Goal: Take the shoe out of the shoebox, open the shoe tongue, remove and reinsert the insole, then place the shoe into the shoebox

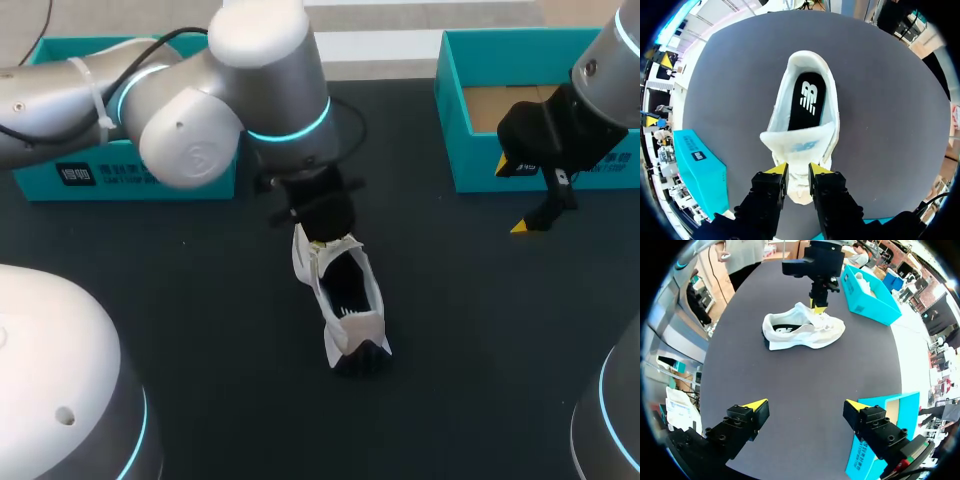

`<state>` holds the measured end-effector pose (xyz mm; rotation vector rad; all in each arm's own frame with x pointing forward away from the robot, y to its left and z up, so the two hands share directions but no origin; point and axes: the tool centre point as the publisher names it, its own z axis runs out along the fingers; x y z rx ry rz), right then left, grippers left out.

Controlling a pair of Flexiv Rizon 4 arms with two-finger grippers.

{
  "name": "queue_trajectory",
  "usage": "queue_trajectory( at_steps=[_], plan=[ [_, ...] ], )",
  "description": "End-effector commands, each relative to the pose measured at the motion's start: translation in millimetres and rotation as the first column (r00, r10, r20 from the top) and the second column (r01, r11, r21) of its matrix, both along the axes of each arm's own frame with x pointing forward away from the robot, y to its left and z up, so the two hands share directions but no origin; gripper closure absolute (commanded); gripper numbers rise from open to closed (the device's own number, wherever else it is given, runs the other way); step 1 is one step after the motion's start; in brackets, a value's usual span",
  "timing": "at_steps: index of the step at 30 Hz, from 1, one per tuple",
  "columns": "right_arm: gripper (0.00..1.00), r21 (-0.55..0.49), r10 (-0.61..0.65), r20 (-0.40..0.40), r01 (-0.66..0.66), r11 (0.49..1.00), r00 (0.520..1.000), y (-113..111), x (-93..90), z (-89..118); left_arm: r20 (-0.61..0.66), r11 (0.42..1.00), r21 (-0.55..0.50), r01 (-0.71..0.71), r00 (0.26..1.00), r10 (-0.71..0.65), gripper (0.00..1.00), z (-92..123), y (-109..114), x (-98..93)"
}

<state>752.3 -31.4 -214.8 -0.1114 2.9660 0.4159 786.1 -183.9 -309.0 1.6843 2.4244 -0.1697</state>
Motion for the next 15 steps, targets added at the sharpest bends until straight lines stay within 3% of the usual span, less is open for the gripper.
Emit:
queue_trajectory(
  at_steps=[1,7,15],
  plan=[
    [0.00,-0.002,0.000,0.001,0.000,1.000,1.000,0,-0.2,-1,-0.029,0.999,0.009,0.033,0.999,-0.033,0.71,14,3,16.0],
    [0.00,-0.002,0.000,0.001,0.000,1.000,1.000,0,-0.2,-1,-0.064,0.992,0.071,0.100,0.993,-0.096,0.70,17,-14,27.5],
    [0.00,-0.002,0.000,0.001,0.000,1.000,1.000,0,-0.2,-1,-0.125,0.973,0.123,0.193,0.976,-0.178,0.73,7,-34,19.8]
  ],
)
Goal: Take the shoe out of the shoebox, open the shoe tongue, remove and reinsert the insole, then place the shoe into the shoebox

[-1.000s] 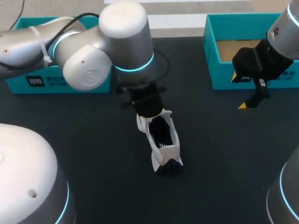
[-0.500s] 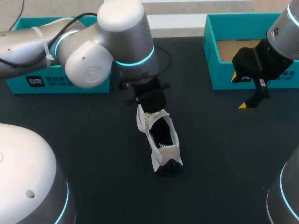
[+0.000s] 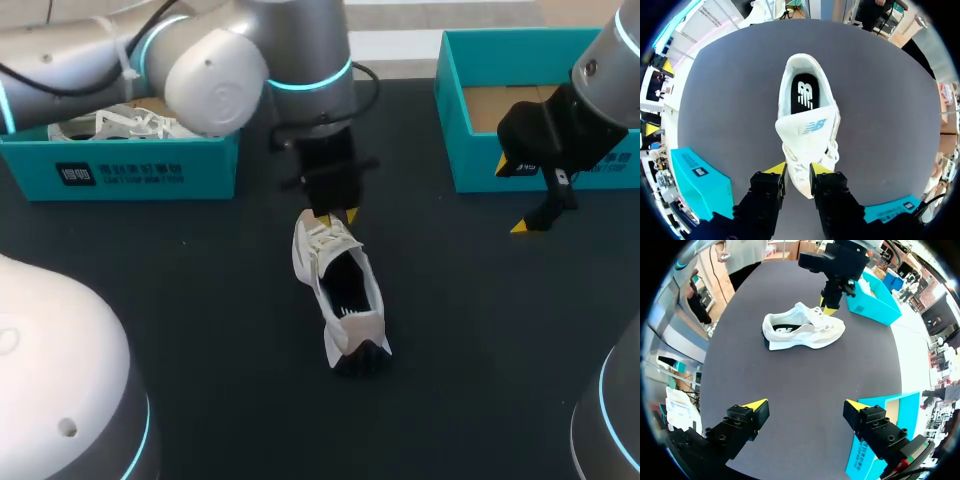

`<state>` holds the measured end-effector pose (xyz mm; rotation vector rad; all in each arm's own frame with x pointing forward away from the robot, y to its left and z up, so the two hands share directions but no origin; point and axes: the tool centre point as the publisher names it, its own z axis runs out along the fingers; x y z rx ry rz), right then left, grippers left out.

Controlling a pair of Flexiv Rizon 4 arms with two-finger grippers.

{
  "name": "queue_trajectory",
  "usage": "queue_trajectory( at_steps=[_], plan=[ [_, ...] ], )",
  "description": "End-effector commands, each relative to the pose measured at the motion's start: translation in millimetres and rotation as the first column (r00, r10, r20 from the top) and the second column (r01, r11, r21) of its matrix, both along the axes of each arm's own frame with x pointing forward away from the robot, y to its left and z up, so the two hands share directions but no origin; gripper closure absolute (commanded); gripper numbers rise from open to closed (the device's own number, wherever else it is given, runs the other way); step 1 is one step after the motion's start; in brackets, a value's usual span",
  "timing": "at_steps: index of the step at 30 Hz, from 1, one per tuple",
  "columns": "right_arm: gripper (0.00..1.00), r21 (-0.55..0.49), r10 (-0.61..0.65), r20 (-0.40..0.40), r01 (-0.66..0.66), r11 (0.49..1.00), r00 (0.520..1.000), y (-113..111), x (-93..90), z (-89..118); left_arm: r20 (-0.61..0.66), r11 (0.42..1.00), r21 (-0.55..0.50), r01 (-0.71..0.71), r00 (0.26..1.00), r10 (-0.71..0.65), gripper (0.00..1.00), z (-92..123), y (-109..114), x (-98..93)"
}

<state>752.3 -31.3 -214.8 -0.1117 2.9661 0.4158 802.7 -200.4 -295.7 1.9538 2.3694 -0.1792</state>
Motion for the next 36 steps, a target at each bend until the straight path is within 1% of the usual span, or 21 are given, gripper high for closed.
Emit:
queue_trajectory(
  at_steps=[1,5,8,9,14,17,21,25,29,36],
  plan=[
    [0.00,-0.002,0.000,0.001,0.000,1.000,1.000,0,-0.2,-1,-0.034,0.997,0.068,0.028,0.999,-0.025,0.73,-7,-18,2.3],
    [0.00,-0.002,0.000,0.001,0.000,1.000,1.000,0,-0.2,-1,-0.054,0.993,0.095,0.064,0.997,-0.059,0.73,-13,-23,-5.3],
    [0.00,-0.002,0.000,0.001,0.000,1.000,1.000,0,-0.2,-1,-0.072,0.990,0.106,0.090,0.994,-0.083,0.76,-13,-23,-11.3],
    [0.00,-0.002,0.000,0.001,0.000,1.000,1.000,0,-0.2,-1,-0.092,0.988,0.107,0.112,0.991,-0.102,0.76,-13,-22,-14.7],
    [0.00,-0.002,0.000,0.001,0.000,1.000,1.000,0,-0.2,-1,-0.094,0.984,0.127,0.125,0.989,-0.114,0.76,-13,-16,-23.5],
    [0.00,-0.002,0.000,0.001,0.000,1.000,1.000,0,-0.2,-1,-0.112,0.983,0.119,0.138,0.986,-0.125,0.78,-15,-14,-28.6],
    [0.00,-0.002,0.000,0.001,0.000,1.000,1.000,0,-0.2,-1,-0.122,0.985,0.104,0.139,0.985,-0.126,0.79,-18,-15,-31.3],
    [0.00,-0.002,0.000,0.001,0.000,1.000,1.000,0,-0.2,-1,-0.129,0.985,0.100,0.137,0.984,-0.124,0.79,-18,-17,-29.3],
    [0.00,-0.002,0.000,0.001,0.000,1.000,1.000,0,-0.2,-1,-0.132,0.981,0.120,0.150,0.982,-0.134,0.79,-17,-18,-30.1],
    [0.00,-0.002,0.000,0.001,0.000,1.000,1.000,0,-0.2,-1,-0.159,0.972,0.154,0.180,0.975,-0.156,0.79,-21,-16,-34.0]
  ],
)
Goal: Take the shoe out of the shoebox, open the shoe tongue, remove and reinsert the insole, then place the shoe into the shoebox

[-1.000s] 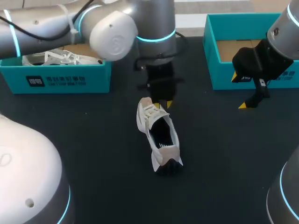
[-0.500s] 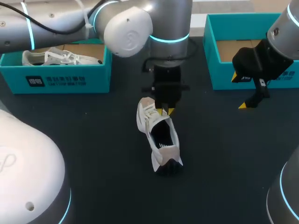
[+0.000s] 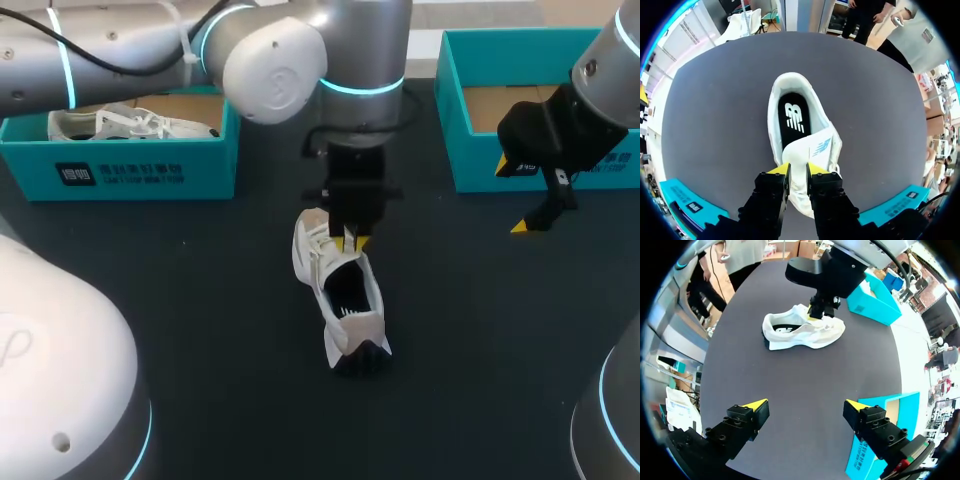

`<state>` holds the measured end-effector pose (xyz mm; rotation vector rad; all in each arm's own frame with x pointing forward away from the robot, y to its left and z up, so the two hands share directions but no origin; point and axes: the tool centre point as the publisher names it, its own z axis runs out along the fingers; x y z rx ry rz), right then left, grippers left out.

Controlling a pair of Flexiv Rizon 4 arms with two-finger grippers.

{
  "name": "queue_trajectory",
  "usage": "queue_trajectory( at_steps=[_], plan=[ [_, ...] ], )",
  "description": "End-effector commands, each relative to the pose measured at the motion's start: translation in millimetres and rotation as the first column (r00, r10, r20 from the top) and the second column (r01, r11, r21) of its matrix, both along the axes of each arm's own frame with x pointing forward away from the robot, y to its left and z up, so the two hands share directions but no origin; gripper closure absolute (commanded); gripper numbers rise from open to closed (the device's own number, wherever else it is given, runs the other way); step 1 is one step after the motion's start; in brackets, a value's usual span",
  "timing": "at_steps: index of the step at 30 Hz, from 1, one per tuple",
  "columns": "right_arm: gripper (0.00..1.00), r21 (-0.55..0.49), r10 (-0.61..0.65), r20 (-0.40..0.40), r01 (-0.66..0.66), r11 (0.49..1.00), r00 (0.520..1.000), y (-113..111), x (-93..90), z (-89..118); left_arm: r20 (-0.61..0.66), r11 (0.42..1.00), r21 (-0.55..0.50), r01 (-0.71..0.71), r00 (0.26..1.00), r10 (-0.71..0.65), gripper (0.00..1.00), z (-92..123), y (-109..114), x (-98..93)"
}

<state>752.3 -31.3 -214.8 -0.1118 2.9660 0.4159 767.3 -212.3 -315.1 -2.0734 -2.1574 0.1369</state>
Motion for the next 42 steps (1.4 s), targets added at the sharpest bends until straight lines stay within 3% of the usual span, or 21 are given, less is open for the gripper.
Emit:
queue_trajectory(
  at_steps=[1,28,32,35,42],
  plan=[
    [0.00,-0.002,0.000,0.001,0.000,1.000,1.000,0,-0.2,-1,-0.011,1.000,0.019,0.011,1.000,-0.010,0.79,-3,-4,0.7],
    [0.00,-0.002,0.000,0.001,0.000,1.000,1.000,0,-0.2,-1,-0.104,0.996,0.056,0.066,0.993,-0.060,0.78,-19,9,-22.9],
    [0.00,-0.002,0.000,0.001,0.000,1.000,1.000,0,-0.2,-1,-0.106,0.995,0.067,0.067,0.993,-0.060,0.78,-20,8,-22.3],
    [0.00,-0.002,0.000,0.001,0.000,1.000,1.000,0,-0.2,-1,-0.076,0.998,0.058,0.034,0.997,-0.030,0.71,-20,7,-18.2],
    [0.00,-0.002,0.000,0.001,0.000,1.000,1.000,0,-0.2,-1,-0.075,0.999,0.054,0.003,0.997,0.001,0.75,-36,1,-17.7]
  ],
)
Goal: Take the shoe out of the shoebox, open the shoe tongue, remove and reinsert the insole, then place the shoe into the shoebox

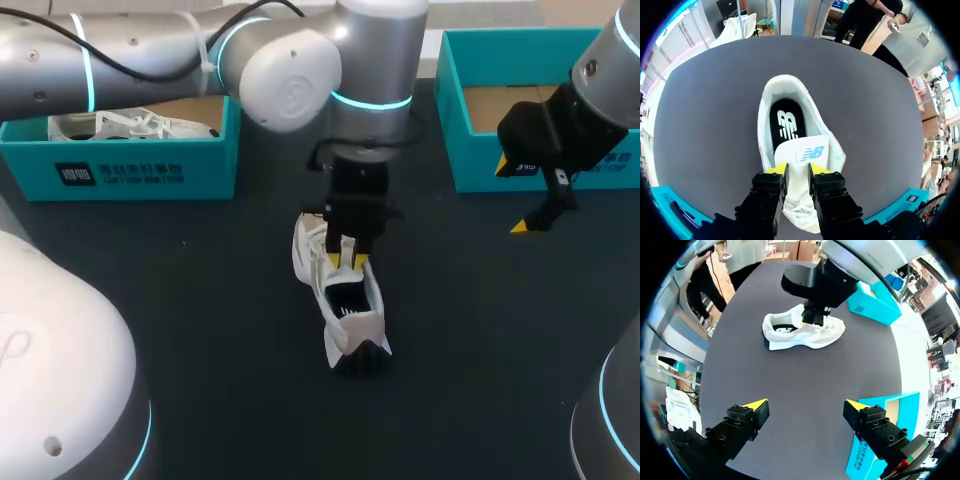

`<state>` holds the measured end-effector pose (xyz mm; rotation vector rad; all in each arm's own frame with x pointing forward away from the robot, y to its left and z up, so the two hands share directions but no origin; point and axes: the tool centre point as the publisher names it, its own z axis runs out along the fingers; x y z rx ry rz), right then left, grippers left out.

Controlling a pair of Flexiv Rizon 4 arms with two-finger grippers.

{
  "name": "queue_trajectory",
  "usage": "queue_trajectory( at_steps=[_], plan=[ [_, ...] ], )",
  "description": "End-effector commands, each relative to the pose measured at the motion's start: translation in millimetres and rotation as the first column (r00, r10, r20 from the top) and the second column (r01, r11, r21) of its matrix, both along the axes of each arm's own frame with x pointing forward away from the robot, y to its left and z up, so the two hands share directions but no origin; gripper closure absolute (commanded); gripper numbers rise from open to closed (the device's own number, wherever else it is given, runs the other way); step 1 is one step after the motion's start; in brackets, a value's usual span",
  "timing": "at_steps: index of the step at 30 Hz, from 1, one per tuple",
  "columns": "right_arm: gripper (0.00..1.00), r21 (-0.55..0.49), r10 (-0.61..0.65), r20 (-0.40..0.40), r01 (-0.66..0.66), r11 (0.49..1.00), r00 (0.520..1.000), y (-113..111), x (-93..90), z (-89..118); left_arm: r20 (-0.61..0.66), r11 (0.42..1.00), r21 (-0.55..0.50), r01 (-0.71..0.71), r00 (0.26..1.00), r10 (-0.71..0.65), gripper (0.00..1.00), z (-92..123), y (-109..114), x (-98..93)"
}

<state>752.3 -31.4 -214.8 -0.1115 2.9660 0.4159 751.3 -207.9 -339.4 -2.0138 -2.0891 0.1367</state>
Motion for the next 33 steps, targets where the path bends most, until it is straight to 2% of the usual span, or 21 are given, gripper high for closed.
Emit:
queue_trajectory(
  at_steps=[1,4,13,21,26,28,29,30,31,32,33],
  plan=[
    [0.00,-0.002,0.000,0.001,0.000,1.000,1.000,0,-0.2,-1,-0.012,1.000,-0.009,-0.011,1.000,0.011,0.74,-14,-4,-2.0],
    [0.00,-0.002,0.000,0.001,0.000,1.000,1.000,0,-0.2,-1,-0.014,1.000,-0.018,-0.016,1.000,0.016,0.75,-15,-4,-3.9],
    [0.00,-0.002,0.000,0.001,0.000,1.000,1.000,0,-0.2,-1,0.031,0.998,-0.046,-0.053,0.998,0.054,0.73,13,11,-7.1],
    [0.00,-0.002,0.000,0.001,0.000,1.000,1.000,0,-0.2,-1,0.049,0.989,-0.042,-0.145,0.988,0.147,0.70,22,15,-12.8],
    [0.00,-0.002,0.000,0.001,0.000,1.000,1.000,0,-0.2,-1,0.096,0.953,-0.046,-0.299,0.948,0.302,0.71,33,17,-19.3],
    [0.00,-0.002,0.000,0.001,0.000,1.000,1.000,0,-0.2,-1,0.103,0.911,-0.071,-0.407,0.905,0.413,0.70,37,19,-22.4],
    [0.00,-0.002,0.000,0.001,0.000,1.000,1.000,0,-0.2,-1,0.100,0.870,-0.073,-0.487,0.865,0.492,0.68,38,21,-24.0],
    [0.00,-0.002,0.000,0.001,0.000,1.000,1.000,0,-0.2,-1,0.112,0.823,-0.087,-0.562,0.815,0.568,0.64,39,22,-24.5],
    [0.00,-0.002,0.000,0.001,0.000,1.000,1.000,0,-0.2,-1,0.092,0.790,-0.097,-0.605,0.785,0.612,0.55,40,24,-27.6],
    [0.00,-0.002,0.000,0.001,0.000,1.000,1.000,0,-0.2,-1,0.066,0.776,-0.086,-0.625,0.774,0.630,0.31,39,25,-31.6],
    [0.00,-0.002,0.000,0.001,0.000,1.000,1.000,0,-0.2,-1,0.066,0.776,-0.086,-0.625,0.774,0.630,0.00,39,25,-31.6]
  ],
)
